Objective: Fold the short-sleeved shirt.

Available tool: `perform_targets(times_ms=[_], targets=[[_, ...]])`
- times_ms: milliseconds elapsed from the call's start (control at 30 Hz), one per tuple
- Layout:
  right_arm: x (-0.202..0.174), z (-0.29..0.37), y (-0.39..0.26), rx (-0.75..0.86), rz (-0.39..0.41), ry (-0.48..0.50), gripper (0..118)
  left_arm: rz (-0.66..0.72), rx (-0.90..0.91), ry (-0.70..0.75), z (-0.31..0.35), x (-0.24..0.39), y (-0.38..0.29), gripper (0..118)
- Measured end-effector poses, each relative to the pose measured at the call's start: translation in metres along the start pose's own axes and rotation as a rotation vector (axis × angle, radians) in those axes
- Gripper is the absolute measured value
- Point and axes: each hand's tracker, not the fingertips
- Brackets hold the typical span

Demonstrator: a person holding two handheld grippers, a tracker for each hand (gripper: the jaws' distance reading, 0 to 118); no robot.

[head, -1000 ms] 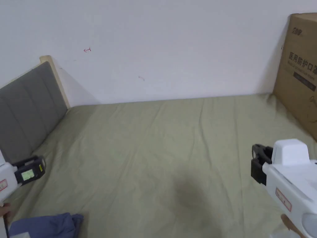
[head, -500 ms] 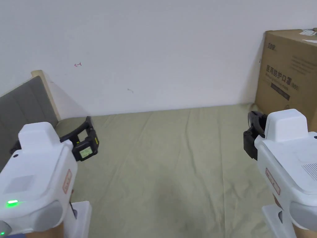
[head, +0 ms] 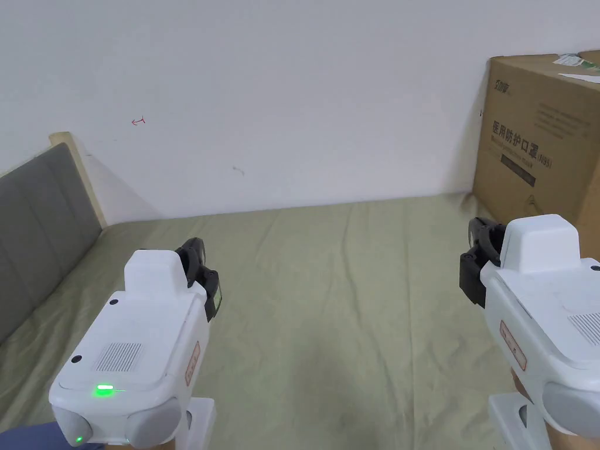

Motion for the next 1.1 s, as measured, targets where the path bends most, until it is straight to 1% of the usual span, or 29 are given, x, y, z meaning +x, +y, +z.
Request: perform_targets(times_ms=[333,1100], targets=[[-0.0060,0.0054,0.0011,-0.008,0.009,0.002,0,-0.012,-0.015,0.003,0.0074,0.0064,0.0005,0],[0.0017,0.0017,-0.0029,-0.015,0.021,0.008,0,-0.004,-0.026,0.011,0.0064,0.0024,-0.0028,0]])
